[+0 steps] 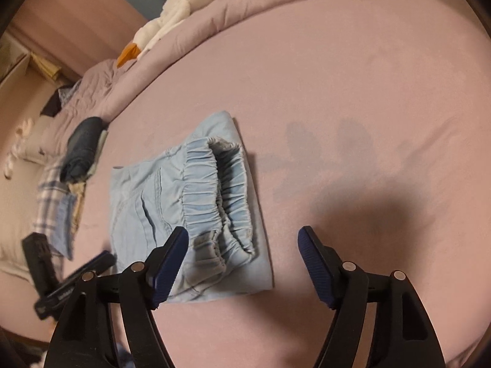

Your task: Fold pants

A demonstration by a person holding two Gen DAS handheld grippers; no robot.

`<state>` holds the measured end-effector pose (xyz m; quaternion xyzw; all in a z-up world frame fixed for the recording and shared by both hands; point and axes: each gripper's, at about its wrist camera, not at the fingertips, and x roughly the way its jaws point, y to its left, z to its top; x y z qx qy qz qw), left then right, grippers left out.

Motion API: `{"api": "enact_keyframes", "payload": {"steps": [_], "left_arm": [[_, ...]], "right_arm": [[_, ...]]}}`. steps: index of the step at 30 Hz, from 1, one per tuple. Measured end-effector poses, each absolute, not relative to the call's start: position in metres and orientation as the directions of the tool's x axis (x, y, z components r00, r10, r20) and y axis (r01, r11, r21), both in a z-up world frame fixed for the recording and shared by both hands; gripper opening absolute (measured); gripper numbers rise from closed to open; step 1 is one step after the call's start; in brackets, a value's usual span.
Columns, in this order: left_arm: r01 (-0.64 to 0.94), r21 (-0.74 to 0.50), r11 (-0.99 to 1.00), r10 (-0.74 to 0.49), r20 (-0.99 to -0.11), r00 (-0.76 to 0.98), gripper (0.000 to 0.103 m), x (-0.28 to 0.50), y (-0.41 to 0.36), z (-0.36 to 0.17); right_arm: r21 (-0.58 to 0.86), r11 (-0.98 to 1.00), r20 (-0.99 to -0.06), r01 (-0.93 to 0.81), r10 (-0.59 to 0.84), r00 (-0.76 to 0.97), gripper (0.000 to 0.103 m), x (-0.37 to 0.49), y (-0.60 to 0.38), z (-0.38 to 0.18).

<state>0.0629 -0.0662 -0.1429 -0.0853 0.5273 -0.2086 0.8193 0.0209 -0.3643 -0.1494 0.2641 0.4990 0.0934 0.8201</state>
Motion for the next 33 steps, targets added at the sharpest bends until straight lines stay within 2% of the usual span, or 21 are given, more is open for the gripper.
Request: {"api": "enact_keyframes", "payload": {"steps": [7,17,28,31,33], "left_arm": [[0.248,-0.412,0.877,-0.477,-0.816,0.327,0.081,0.070,-0.071,-0.144],[0.332,-0.401,0.854,-0.498,-0.815,0.296,0.080,0.080,-0.096,-0.148],[0.389,-0.398,0.831,-0.518,-0.809,0.279,0.080,0.089,-0.118,-0.149],[0.390,-0.399,0.830,-0.520,-0.807,0.279,0.078,0.091,-0.119,-0.149],[0.387,-0.397,0.833,-0.518,-0.806,0.287,0.071,0.092,-0.118,-0.147]], "right_arm": [[0.597,0.797,-0.751,0.090,0.516,0.413,0.077,0.038,-0.359,-0.163],[0.641,0.768,-0.716,0.010,0.593,0.368,0.078,0.063,-0.344,-0.166],[0.583,0.806,-0.729,-0.103,0.574,0.373,0.077,0.074,-0.322,-0.163],[0.553,0.826,-0.739,-0.110,0.547,0.393,0.074,0.073,-0.318,-0.160],[0.530,0.839,-0.745,-0.119,0.528,0.408,0.064,0.071,-0.314,-0.156]]}}
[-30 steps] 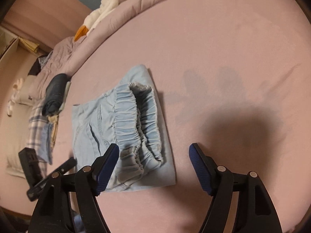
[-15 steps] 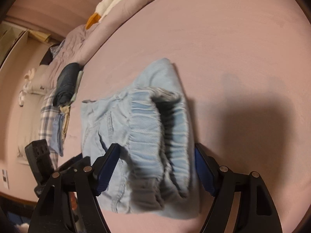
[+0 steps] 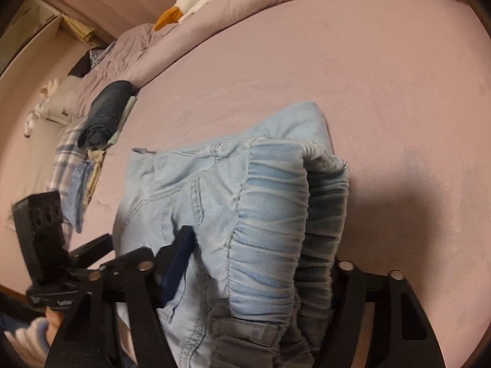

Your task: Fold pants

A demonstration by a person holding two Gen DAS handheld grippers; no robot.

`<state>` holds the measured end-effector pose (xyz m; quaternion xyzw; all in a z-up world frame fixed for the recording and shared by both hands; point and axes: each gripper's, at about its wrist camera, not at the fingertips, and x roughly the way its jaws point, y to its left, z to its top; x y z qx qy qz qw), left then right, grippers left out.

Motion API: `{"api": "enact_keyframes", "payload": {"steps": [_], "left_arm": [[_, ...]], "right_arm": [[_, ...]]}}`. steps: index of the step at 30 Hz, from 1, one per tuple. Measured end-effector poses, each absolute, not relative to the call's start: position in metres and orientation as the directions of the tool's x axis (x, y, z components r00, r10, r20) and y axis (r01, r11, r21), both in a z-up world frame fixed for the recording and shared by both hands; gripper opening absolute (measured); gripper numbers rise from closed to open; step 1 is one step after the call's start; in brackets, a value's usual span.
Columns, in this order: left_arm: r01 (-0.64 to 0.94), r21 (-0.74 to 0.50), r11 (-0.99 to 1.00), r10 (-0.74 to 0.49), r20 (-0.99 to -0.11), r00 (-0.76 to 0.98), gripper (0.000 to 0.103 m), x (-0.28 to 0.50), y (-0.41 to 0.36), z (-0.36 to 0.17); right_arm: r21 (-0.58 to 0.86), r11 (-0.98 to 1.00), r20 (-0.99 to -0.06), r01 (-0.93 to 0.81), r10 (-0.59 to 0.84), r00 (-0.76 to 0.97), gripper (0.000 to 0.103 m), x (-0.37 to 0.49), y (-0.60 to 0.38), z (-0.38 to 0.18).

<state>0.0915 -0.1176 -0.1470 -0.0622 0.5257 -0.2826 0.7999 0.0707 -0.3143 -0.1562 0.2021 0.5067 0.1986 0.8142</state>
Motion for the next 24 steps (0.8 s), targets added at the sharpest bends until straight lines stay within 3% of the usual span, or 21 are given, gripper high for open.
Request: {"api": "enact_keyframes", "payload": {"steps": [7,12,24], "left_arm": [[0.357,-0.371,0.857,-0.489,-0.804,0.338,0.033,0.091,-0.104,-0.141],[0.363,-0.370,0.855,-0.496,-0.787,0.367,0.026,0.086,-0.100,-0.133],[0.369,-0.261,0.892,-0.428,-0.753,0.500,0.026,0.087,-0.076,-0.101]], "right_arm": [[0.485,0.865,-0.740,-0.132,0.486,0.466,0.049,0.061,-0.314,-0.143],[0.436,0.884,-0.727,-0.168,0.456,0.513,0.045,0.055,-0.303,-0.125],[0.420,0.865,-0.658,-0.274,0.498,0.564,0.044,0.061,-0.269,-0.093]]}}
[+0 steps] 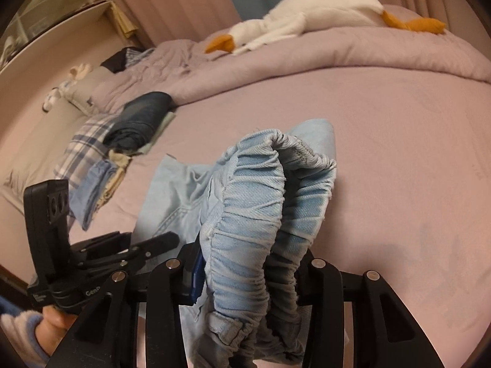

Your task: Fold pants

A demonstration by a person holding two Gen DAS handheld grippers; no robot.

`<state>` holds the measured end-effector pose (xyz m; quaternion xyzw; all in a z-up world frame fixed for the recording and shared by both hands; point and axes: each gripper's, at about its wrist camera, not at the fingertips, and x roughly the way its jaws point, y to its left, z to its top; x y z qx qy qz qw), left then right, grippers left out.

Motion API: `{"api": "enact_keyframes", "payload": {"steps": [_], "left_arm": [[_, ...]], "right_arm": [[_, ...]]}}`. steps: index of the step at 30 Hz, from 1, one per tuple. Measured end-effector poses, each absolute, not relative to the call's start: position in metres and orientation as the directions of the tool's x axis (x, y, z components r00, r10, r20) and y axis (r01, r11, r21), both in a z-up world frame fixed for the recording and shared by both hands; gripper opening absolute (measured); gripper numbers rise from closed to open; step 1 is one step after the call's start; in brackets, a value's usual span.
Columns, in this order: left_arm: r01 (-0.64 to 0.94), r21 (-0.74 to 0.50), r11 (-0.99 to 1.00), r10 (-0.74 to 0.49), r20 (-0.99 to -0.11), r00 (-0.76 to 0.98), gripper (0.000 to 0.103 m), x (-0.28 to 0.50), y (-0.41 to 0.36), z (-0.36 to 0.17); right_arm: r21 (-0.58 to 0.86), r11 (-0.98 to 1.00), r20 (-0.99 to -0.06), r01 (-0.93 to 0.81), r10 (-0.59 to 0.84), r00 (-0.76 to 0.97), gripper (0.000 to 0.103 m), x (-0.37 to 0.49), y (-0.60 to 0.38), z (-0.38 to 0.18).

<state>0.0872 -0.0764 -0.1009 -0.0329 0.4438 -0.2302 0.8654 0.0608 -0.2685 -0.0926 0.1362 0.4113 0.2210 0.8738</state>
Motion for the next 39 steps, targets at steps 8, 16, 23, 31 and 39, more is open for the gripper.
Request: {"api": "enact_keyframes", "payload": {"steps": [8,16,23,31,39], "left_arm": [[0.333,-0.219,0.917,-0.378,-0.740,0.556,0.026,0.113,-0.043,-0.089],[0.305,-0.183,0.935,-0.335,-0.737,0.587,0.026,0.147,-0.022,-0.088],[0.278,-0.164,0.947,-0.304,-0.743,0.597,0.026,0.178,-0.009,-0.095],[0.251,-0.152,0.956,-0.275,-0.766,0.581,0.027,0.201,0.000,-0.112],[0.243,-0.138,0.960,-0.254,-0.791,0.556,0.027,0.212,0.002,-0.126]], "right_arm": [[0.444,0.842,-0.606,-0.308,0.535,0.589,0.044,0.081,-0.230,-0.085],[0.441,0.836,-0.582,-0.327,0.544,0.605,0.044,0.104,-0.202,-0.081],[0.454,0.832,-0.581,-0.320,0.549,0.601,0.044,0.133,-0.182,-0.089],[0.484,0.826,-0.601,-0.289,0.554,0.576,0.044,0.154,-0.169,-0.104],[0.493,0.833,-0.644,-0.251,0.543,0.539,0.045,0.170,-0.169,-0.118]]}}
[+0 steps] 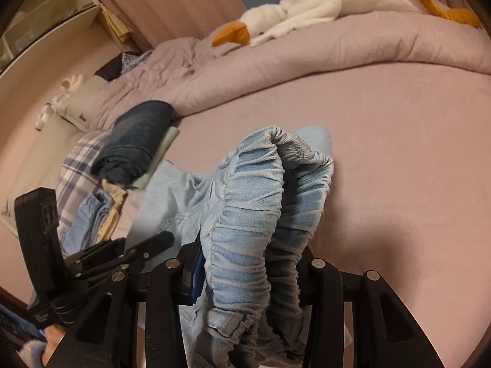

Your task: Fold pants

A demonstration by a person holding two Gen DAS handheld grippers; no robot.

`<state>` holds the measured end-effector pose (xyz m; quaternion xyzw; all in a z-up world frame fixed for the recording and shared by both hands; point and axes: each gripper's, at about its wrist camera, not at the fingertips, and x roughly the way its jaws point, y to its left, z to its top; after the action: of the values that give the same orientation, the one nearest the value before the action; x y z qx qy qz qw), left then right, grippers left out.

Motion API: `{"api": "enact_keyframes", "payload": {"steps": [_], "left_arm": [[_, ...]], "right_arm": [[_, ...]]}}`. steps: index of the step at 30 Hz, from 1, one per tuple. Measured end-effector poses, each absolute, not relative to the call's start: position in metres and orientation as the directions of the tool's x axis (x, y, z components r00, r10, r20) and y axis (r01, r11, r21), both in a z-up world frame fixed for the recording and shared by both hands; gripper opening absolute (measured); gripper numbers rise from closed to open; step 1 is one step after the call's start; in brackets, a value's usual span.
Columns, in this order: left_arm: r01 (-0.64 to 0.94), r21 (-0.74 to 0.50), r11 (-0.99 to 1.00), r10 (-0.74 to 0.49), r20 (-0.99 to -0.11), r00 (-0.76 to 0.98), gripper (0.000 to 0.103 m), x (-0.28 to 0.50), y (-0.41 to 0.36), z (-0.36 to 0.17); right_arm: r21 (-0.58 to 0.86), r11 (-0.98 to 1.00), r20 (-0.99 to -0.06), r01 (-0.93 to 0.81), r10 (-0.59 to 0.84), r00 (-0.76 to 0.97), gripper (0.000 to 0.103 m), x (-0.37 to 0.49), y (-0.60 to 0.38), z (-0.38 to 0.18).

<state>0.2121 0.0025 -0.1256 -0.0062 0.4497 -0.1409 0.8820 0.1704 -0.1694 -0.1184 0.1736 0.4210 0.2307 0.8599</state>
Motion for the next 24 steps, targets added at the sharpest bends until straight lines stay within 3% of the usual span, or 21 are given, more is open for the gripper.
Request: {"api": "enact_keyframes", "payload": {"steps": [5,12,24], "left_arm": [[0.229,-0.100,0.968,-0.214,-0.807,0.550,0.032,0.214,0.006,-0.133],[0.207,-0.058,0.977,-0.161,-0.835,0.527,0.067,0.214,0.011,-0.146],[0.234,-0.088,0.968,-0.200,-0.835,0.512,0.073,0.165,0.026,-0.147]], "right_arm": [[0.515,0.836,-0.679,-0.190,0.533,0.505,0.046,0.177,-0.182,-0.134],[0.501,0.850,-0.727,-0.163,0.515,0.455,0.060,0.180,-0.190,-0.148],[0.345,0.910,-0.796,-0.230,0.413,0.443,0.073,0.137,-0.191,-0.141]]}}
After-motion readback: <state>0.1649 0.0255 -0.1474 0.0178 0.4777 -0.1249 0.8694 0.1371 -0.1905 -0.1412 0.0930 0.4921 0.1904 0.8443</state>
